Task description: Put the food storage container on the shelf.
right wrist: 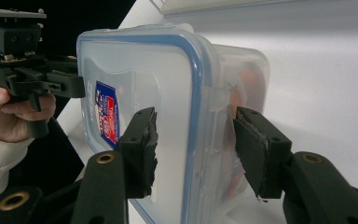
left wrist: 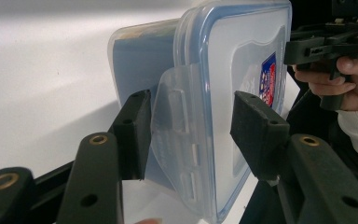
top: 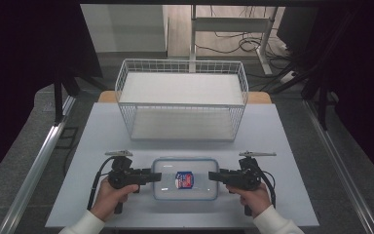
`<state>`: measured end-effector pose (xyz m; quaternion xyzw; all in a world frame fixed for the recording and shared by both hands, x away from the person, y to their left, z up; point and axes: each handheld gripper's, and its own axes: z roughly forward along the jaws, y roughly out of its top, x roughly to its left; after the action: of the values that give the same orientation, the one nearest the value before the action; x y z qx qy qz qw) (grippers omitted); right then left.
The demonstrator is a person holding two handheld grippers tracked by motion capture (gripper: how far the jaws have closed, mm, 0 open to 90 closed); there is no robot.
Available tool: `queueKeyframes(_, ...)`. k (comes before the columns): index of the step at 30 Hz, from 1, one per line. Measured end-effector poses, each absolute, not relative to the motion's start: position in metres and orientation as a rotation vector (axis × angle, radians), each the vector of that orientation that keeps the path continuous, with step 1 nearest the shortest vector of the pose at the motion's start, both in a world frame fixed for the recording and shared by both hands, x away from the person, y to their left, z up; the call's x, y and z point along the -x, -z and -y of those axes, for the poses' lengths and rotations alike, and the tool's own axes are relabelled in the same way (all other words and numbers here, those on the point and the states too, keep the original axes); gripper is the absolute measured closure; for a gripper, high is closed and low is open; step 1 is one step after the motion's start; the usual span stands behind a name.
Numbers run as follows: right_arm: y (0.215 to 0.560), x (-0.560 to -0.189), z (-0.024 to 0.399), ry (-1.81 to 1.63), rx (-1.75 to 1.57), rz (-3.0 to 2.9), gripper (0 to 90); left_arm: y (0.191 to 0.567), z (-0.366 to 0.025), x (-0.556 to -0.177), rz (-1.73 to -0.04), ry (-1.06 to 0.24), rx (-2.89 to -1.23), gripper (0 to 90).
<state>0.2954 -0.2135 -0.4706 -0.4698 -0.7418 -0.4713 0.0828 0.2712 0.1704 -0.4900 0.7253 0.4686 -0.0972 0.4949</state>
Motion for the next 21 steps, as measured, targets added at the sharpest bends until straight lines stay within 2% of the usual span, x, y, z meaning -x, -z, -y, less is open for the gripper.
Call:
queueKeyframes(13, 0.464, -0.308, 0.212, 1.447, 1.368, 2.261, 49.7, 0.484, -0.172, -0.284, -1.123, 0.203, -1.756, 48.8)
queueKeyframes(21, 0.463, -0.337, 0.208, 1.464, 1.363, 2.294, 49.6, 0.483, -0.174, -0.319, -1.101, 0.183, -1.774, 49.2)
